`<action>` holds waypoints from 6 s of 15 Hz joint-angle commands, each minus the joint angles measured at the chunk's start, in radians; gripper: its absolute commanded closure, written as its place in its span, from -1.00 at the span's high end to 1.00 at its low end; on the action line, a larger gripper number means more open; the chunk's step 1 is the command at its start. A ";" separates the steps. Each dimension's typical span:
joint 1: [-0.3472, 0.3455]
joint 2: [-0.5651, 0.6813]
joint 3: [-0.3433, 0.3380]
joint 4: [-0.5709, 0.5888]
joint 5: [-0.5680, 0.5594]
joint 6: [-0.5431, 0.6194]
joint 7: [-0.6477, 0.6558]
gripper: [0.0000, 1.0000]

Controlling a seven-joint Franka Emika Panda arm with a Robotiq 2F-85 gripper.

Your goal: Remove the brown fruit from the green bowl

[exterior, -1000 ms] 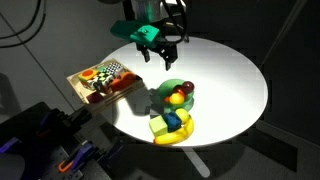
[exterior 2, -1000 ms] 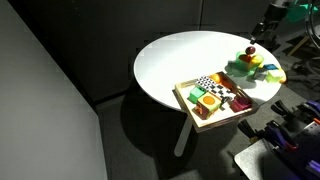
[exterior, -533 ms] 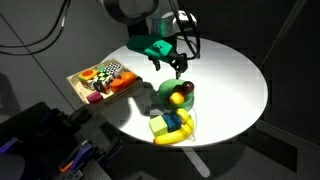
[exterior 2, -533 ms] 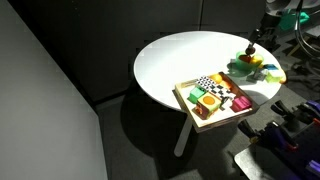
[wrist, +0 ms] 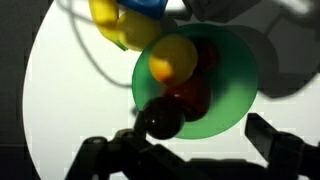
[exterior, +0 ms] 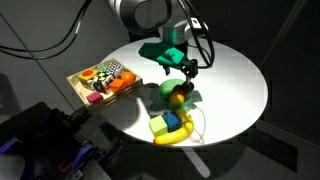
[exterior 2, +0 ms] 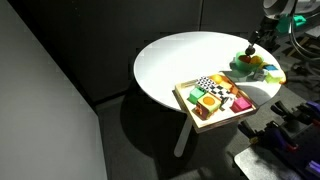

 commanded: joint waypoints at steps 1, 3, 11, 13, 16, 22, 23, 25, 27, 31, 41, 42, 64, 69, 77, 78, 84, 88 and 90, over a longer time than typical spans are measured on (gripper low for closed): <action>-0.030 0.038 0.014 0.049 -0.027 0.012 0.007 1.00; -0.034 0.057 0.012 0.064 -0.033 0.017 0.011 1.00; -0.051 0.117 0.017 0.116 -0.053 0.021 0.010 1.00; -0.048 0.132 0.015 0.130 -0.061 0.024 0.013 1.00; -0.048 0.153 0.017 0.149 -0.079 0.027 0.013 1.00; -0.051 0.195 0.025 0.189 -0.102 0.026 0.009 1.00; -0.050 0.204 0.026 0.196 -0.106 0.025 0.011 1.00; -0.050 0.218 0.029 0.207 -0.110 0.030 0.014 0.50; -0.049 0.227 0.030 0.213 -0.114 0.030 0.016 0.32; -0.057 0.204 0.043 0.199 -0.101 0.005 0.016 -0.28; -0.048 0.061 0.078 0.085 -0.086 -0.055 -0.005 -0.28; -0.045 0.049 0.084 0.075 -0.082 -0.078 -0.010 -0.28; 0.042 0.090 0.142 -0.009 -0.121 -0.132 -0.041 -0.28; 0.034 0.164 0.155 0.000 -0.132 -0.027 -0.046 -0.28; 0.016 0.189 0.173 -0.022 -0.133 0.062 -0.045 0.97; 0.013 0.180 0.176 -0.028 -0.131 0.061 -0.047 1.00; -0.026 0.088 0.219 -0.076 -0.096 0.041 -0.067 1.00; -0.032 0.030 0.228 -0.103 -0.073 0.036 -0.059 1.00; -0.023 0.002 0.220 -0.117 -0.063 0.010 -0.043 1.00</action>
